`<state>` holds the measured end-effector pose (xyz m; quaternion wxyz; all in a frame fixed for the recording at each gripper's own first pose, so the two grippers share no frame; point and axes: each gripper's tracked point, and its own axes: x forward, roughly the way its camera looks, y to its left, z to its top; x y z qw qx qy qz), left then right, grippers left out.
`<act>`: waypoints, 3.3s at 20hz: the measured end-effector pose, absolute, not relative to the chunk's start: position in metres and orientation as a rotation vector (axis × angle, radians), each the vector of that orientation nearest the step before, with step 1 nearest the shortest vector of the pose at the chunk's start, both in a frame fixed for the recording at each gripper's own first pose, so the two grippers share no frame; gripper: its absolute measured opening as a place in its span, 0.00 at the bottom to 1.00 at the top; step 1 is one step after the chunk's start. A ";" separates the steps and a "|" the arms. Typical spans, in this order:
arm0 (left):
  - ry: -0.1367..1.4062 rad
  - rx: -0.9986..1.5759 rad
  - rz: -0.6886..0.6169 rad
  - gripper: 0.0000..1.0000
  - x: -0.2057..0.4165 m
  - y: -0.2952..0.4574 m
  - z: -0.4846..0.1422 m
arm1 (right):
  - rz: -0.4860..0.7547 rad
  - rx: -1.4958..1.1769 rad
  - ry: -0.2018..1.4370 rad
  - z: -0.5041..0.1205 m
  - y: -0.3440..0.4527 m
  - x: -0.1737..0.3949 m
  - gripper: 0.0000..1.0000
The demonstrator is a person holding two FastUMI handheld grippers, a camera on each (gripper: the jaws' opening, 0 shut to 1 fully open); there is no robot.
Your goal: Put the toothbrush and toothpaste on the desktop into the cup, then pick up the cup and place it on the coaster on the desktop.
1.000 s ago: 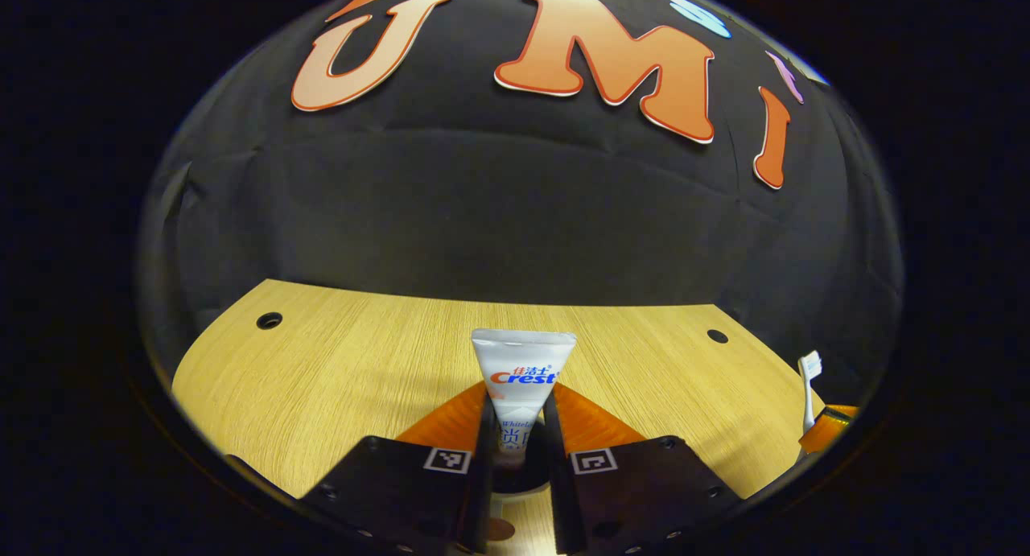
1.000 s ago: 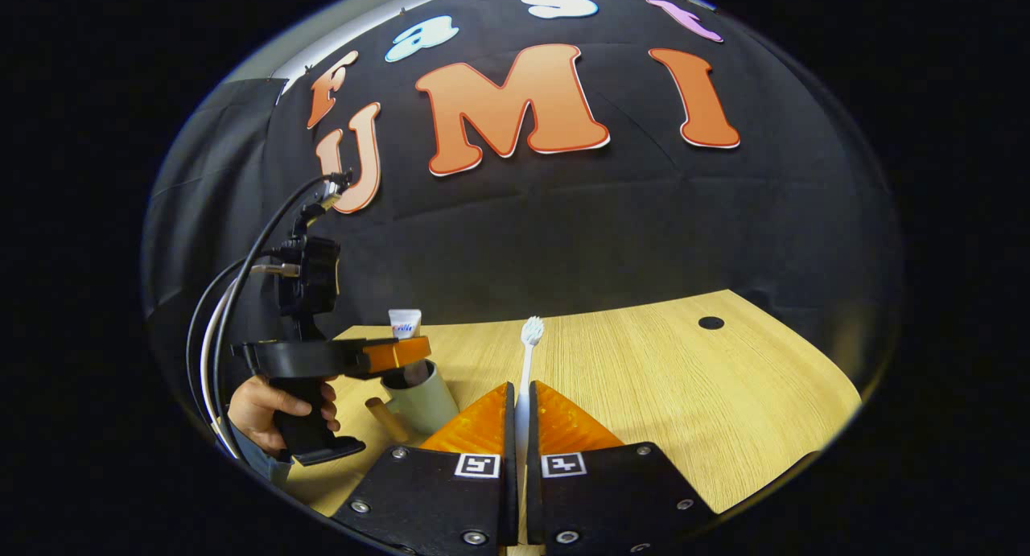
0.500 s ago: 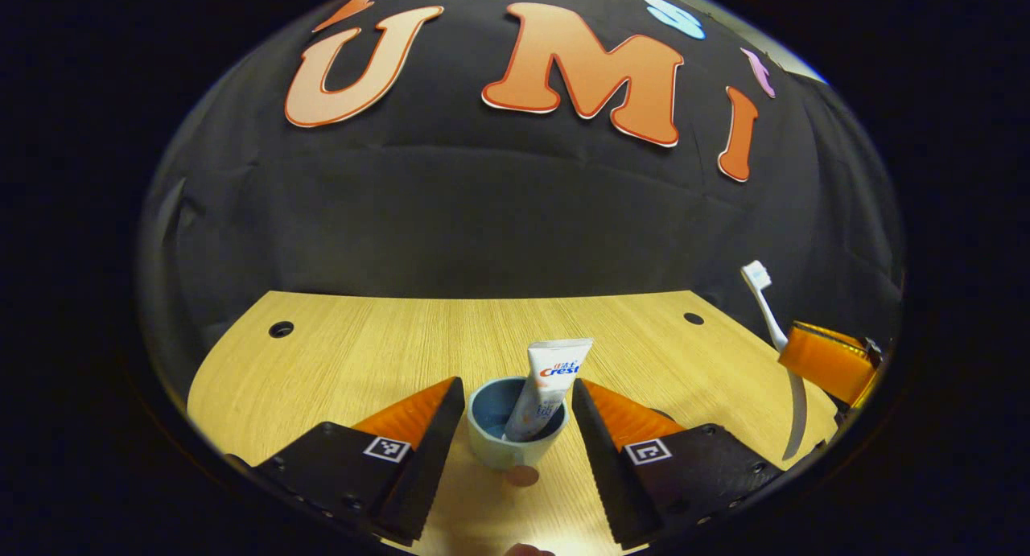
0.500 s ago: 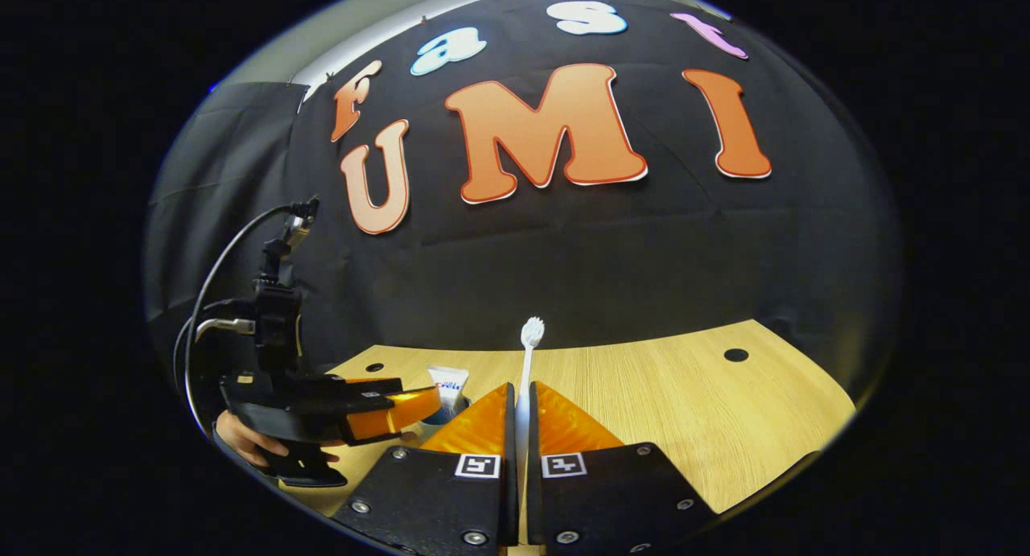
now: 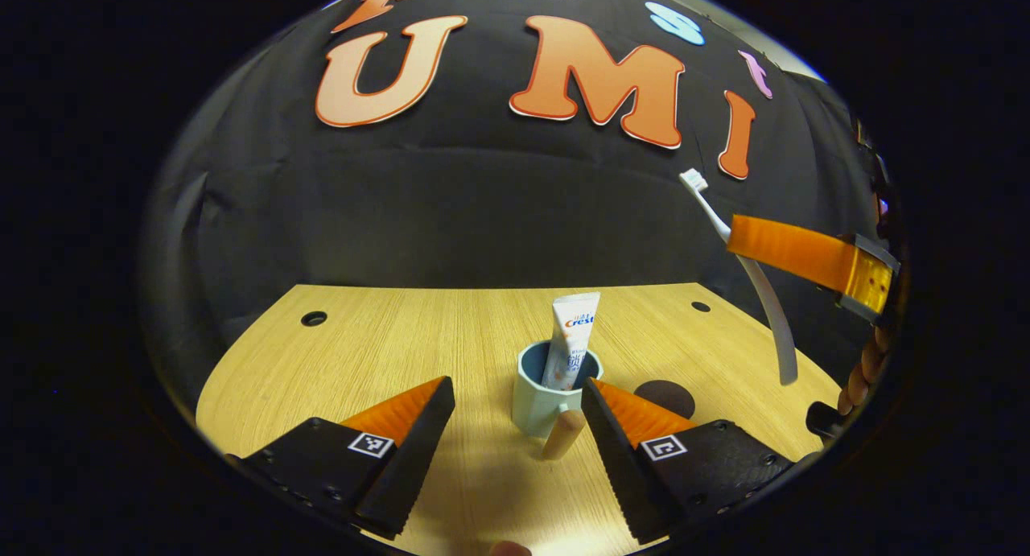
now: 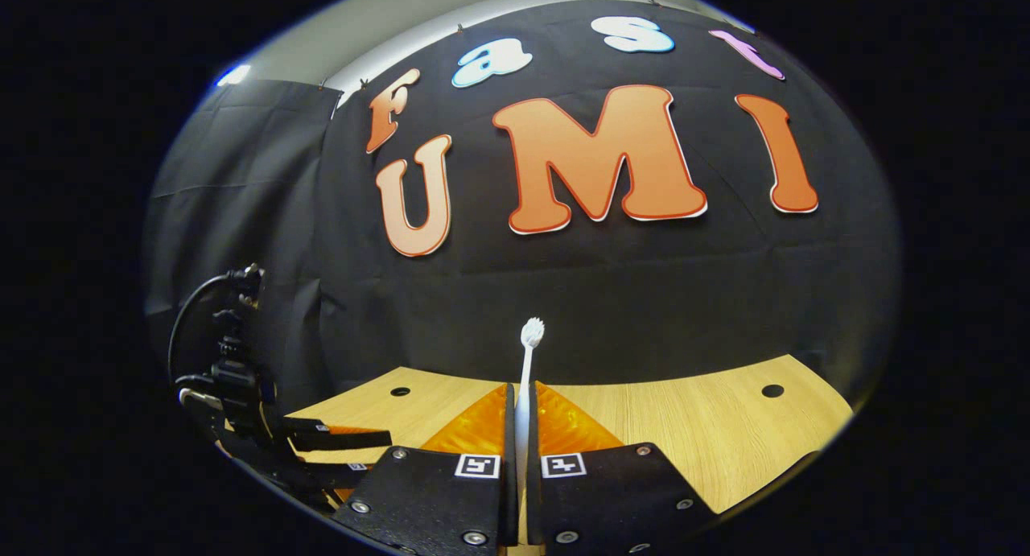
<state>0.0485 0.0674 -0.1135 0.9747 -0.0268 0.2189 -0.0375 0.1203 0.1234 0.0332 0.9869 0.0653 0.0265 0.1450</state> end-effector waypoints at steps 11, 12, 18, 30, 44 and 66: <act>0.424 -0.102 0.009 0.96 0.019 0.116 -0.127 | 0.376 0.170 -0.069 0.050 0.180 0.156 0.05; 0.414 -0.117 0.014 0.95 0.018 0.119 -0.127 | 0.385 0.176 -0.077 0.048 0.186 0.159 0.05; 0.410 -0.158 0.005 0.95 0.013 0.124 -0.134 | 0.442 0.201 -0.115 0.038 0.220 0.178 0.05; 0.453 -0.183 0.031 0.97 0.014 0.142 -0.165 | 0.436 0.198 -0.153 0.009 0.228 0.211 0.04; 0.502 -0.187 0.030 0.96 0.014 0.132 -0.178 | 0.466 0.111 -0.213 -0.014 0.220 0.211 0.11; 0.594 -0.032 -0.211 0.95 0.066 0.044 -0.109 | 0.271 0.004 -0.152 0.066 0.053 0.074 0.86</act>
